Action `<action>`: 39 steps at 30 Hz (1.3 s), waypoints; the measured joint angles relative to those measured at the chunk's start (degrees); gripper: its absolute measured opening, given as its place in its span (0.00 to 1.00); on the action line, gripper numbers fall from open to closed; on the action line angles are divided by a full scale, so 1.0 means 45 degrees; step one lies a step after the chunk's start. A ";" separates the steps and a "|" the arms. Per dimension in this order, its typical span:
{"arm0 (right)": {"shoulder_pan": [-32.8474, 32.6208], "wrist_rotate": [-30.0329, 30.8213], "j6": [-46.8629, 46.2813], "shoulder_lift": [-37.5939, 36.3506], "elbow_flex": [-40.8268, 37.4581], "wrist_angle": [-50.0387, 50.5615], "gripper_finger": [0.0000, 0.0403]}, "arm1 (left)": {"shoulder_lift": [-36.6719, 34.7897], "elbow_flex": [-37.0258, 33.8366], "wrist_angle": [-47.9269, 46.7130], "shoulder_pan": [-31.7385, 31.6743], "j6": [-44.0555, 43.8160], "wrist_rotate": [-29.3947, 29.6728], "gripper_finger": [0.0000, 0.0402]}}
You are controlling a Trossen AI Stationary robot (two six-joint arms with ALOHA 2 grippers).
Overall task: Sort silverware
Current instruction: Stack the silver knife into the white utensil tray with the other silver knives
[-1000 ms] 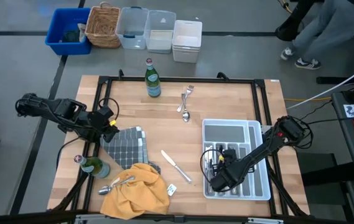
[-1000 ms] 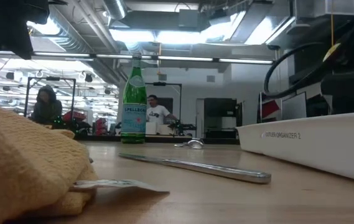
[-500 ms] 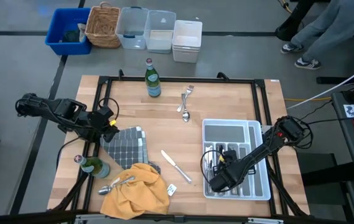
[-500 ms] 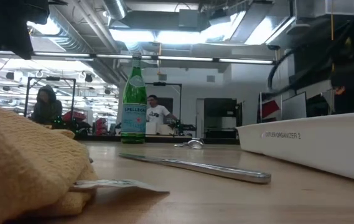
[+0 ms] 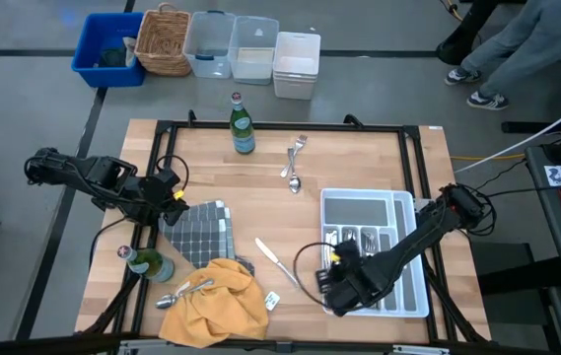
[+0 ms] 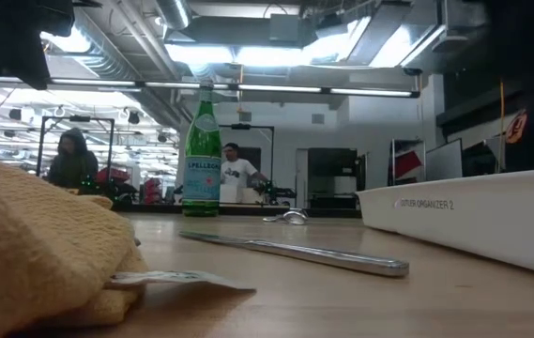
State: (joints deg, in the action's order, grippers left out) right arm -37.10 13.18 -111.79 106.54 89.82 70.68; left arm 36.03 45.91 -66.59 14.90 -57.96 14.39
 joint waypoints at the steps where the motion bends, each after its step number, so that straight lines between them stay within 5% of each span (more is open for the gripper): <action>1: 0.0000 0.0649 0.0137 0.0001 0.0004 -0.0768 0.26 | 0.0000 0.0000 0.0000 0.0000 -0.0005 0.0000 0.22; 6: 0.0216 0.2882 0.2364 0.0585 0.0014 -0.4666 0.26 | 0.0000 0.0000 0.0000 0.0000 -0.0021 0.0000 0.22; 13: 0.1312 0.1995 0.7034 0.1929 0.0009 -0.8357 0.26 | 0.0000 0.0000 0.0000 0.0000 -0.0023 -0.0004 0.22; 26: 0.3301 -0.1152 0.9728 0.3489 0.0004 -0.8993 0.26 | -0.0001 0.0000 0.0000 0.0000 -0.0080 -0.0005 0.22; 39: 0.3363 -0.0698 1.1048 0.3770 0.0009 -0.9098 0.26 | 0.0000 0.0000 0.0000 0.0000 -0.0126 -0.0005 0.22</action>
State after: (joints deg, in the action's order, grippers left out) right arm -21.97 10.04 -62.07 123.51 89.86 29.74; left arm 36.03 45.91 -66.59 14.90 -58.52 14.37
